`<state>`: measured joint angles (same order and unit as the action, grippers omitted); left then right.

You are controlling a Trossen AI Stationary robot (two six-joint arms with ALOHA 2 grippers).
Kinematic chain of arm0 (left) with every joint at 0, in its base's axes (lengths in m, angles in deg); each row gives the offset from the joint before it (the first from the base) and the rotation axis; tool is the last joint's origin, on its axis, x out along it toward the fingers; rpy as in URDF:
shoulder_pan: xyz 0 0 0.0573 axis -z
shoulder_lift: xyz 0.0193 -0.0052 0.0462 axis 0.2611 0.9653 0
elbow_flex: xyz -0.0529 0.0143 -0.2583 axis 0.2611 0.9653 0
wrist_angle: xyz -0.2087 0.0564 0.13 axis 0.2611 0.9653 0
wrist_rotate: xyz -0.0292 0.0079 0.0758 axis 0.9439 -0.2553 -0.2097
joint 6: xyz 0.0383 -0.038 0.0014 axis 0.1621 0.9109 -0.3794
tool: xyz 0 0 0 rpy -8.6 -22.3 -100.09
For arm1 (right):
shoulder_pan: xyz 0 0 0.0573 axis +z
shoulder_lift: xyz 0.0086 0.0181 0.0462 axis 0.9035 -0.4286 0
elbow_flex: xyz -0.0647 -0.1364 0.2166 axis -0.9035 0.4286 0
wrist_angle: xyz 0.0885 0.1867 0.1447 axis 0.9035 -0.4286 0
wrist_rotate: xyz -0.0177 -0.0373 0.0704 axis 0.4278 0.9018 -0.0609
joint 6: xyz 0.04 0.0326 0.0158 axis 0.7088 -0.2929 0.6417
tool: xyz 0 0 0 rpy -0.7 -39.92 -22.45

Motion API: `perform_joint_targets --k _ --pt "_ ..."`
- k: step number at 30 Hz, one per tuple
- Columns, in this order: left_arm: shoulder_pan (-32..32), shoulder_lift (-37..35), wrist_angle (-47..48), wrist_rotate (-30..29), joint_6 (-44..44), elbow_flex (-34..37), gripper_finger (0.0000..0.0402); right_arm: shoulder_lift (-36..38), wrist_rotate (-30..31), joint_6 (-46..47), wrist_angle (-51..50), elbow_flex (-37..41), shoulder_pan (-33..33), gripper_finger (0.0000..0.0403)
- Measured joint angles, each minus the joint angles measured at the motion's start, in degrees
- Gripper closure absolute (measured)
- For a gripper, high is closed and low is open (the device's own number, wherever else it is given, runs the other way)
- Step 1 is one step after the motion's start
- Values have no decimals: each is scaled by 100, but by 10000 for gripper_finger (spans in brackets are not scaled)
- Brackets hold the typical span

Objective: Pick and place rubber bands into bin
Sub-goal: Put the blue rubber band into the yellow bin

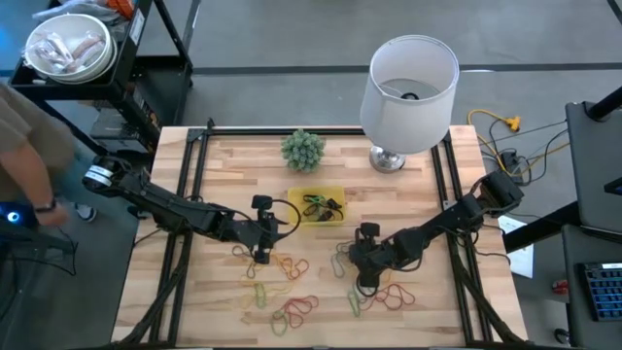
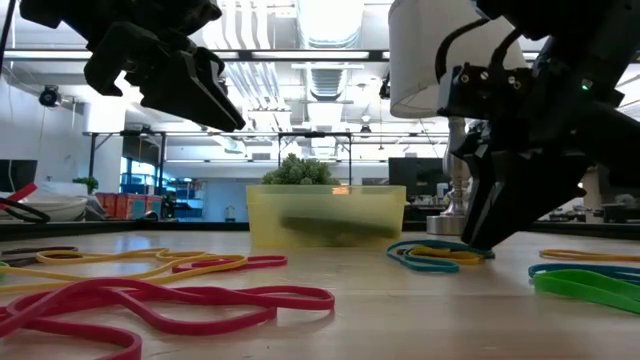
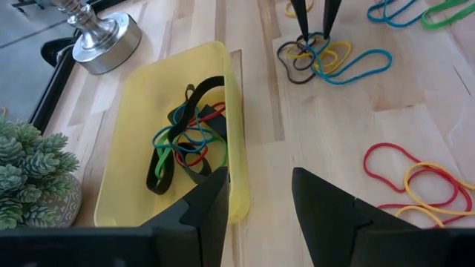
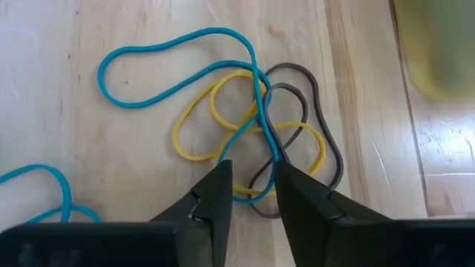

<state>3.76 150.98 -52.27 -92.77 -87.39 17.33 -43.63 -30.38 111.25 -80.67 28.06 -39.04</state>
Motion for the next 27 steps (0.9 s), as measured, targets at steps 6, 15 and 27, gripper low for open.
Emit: perform_joint_targets --k 6,15,27 --pt "0 0 -4 0 0 1 267 0 41 -2 48 13 0 320" --pt "0 0 -7 0 0 2 267 -2 147 -201 51 57 -13 363" --pt "0 0 -7 0 0 0 267 16 322 -650 15 -64 17 394"
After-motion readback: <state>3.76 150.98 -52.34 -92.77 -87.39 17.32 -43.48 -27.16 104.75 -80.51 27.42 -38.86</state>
